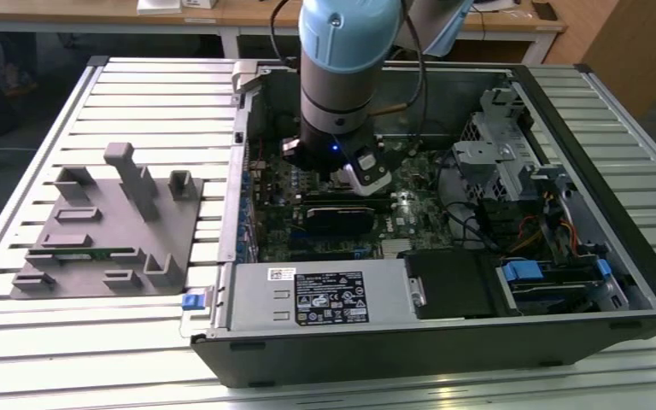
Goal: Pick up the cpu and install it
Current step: 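Install the second cpu locking lever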
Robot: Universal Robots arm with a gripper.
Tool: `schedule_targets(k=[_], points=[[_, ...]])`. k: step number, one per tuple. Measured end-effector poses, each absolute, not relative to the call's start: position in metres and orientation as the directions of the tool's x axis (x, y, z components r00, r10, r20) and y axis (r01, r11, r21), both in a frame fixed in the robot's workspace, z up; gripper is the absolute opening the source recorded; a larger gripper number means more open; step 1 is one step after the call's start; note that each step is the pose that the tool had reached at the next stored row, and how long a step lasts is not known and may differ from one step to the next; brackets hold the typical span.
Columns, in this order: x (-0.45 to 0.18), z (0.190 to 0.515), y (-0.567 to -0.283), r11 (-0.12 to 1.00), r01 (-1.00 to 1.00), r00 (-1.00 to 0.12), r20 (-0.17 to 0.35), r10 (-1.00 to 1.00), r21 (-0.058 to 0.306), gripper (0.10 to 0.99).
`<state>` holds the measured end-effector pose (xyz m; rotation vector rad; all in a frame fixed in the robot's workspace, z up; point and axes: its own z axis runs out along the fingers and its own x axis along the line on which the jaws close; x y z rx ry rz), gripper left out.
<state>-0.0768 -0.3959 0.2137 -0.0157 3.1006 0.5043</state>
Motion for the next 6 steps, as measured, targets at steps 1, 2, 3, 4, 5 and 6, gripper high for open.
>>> schedule_targets(k=[1,2,3,4,5,6], points=[[-0.0768,0.2146,-0.3959,0.948,-0.01,-1.0,-0.002,-0.01,0.318,0.106],[-0.0768,0.2154,-0.3959,0.947,-0.01,-1.0,-0.002,-0.01,0.32,0.106],[-0.0768,0.2163,-0.3959,0.947,-0.01,-1.0,-0.002,-0.01,0.322,0.106],[-0.0768,0.2171,-0.3959,0.946,-0.011,-1.0,-0.002,-0.011,0.323,0.106],[-0.0768,0.2175,-0.3959,0.946,-0.011,-1.0,-0.002,-0.011,0.325,0.106],[-0.0768,0.2176,-0.3959,0.945,-0.011,-1.0,-0.002,-0.011,0.327,0.106]])
